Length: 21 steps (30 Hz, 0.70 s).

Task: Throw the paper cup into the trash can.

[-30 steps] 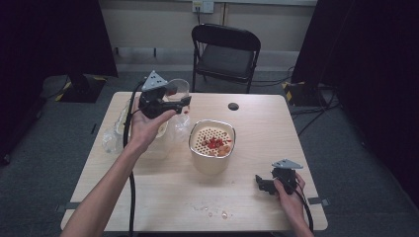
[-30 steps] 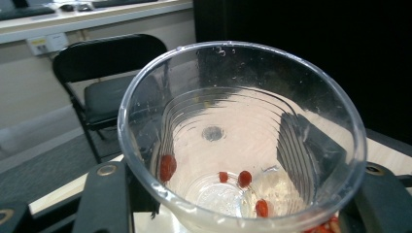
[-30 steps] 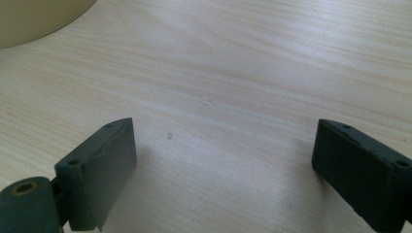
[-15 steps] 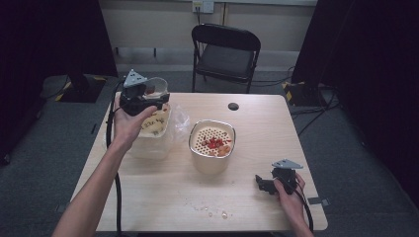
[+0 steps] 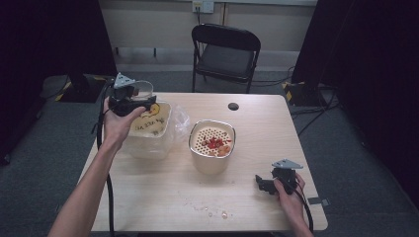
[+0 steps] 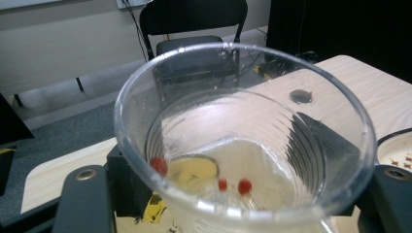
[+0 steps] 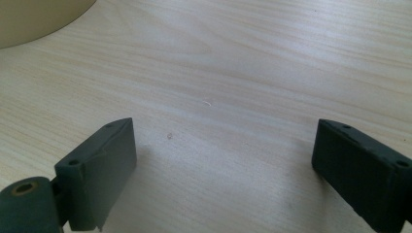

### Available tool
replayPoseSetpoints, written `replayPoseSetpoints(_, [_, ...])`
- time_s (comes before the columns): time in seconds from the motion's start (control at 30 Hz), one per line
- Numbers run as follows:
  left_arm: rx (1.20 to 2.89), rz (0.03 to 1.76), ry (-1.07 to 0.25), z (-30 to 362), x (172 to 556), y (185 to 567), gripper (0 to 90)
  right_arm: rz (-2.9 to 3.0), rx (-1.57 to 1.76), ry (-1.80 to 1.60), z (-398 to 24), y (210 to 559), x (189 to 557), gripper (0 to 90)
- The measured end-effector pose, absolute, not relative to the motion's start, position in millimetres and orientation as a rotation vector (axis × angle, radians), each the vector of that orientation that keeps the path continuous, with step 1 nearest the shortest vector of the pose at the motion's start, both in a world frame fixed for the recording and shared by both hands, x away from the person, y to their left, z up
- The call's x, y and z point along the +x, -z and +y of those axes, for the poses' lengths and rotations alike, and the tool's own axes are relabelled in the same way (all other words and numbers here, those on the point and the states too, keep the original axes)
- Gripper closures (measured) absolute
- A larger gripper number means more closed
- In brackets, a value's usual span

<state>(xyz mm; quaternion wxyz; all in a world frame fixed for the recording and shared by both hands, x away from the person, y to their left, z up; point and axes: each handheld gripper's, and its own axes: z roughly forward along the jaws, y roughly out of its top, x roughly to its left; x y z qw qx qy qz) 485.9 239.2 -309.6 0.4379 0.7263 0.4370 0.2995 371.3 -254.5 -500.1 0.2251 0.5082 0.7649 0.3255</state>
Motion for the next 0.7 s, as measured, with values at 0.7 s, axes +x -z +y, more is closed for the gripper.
replayPoseSetpoints(0.7, [1.854,0.937,-0.666,217.5,448.7,303.6,21.9,2.11,1.401,-0.897,-254.5,500.1,371.3,8.3])
